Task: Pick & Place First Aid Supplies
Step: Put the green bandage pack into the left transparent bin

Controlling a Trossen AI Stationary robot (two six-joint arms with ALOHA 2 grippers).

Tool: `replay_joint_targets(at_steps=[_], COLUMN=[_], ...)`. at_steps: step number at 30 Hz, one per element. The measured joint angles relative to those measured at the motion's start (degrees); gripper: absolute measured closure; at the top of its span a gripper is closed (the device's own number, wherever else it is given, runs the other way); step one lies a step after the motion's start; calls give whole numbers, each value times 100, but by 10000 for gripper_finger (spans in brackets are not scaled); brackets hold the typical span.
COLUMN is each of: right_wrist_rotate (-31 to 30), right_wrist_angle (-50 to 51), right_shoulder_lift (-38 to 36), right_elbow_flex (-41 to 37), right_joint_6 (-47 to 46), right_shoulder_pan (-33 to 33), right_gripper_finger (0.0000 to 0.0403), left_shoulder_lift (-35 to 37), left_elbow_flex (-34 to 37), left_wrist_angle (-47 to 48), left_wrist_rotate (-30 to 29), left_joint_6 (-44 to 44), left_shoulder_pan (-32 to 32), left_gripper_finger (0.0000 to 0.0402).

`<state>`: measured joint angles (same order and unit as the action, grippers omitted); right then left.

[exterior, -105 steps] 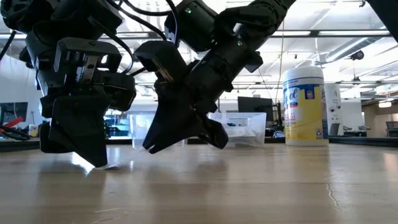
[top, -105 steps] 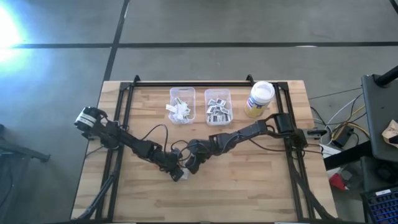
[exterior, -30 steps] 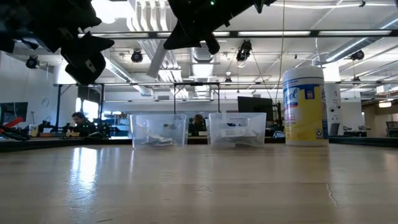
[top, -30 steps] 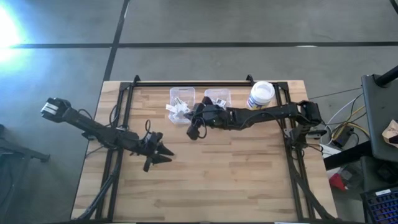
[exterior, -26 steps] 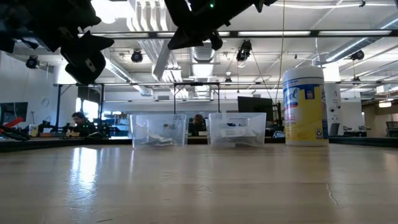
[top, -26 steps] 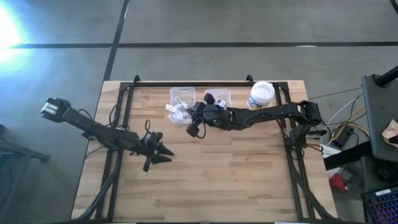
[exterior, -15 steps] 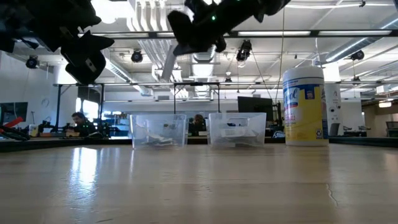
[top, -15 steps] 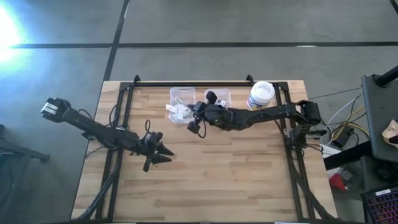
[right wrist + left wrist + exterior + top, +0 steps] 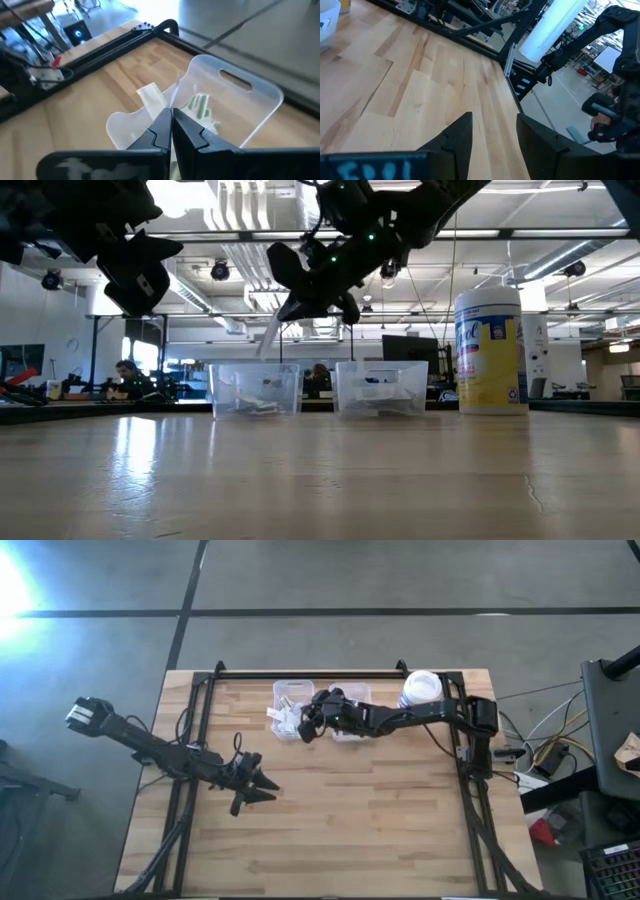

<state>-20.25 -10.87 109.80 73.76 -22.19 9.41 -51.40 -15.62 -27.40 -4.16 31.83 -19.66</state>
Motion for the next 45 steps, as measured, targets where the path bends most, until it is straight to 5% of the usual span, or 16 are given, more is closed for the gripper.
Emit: replay_joint_targets(at_steps=[9,37,45], right_wrist_rotate=[1007,1427,1454], right_wrist_angle=[19,170,510], right_shoulder_lift=[239,243,237], right_elbow_flex=[4,209,467], right_joint_6=[-1123,-1087,-1066], right_shoulder_pan=[332,438,509], right_gripper_finger=[394,393,336], left_shoulder_lift=[0,0,0], left_elbow_flex=[0,0,0], left_wrist_angle=[0,15,15], left_wrist_rotate=[-4,-26,-24], left_joint_6=[13,13,13], left_shoulder_pan=[0,2,1], left_gripper_finger=[252,252,252])
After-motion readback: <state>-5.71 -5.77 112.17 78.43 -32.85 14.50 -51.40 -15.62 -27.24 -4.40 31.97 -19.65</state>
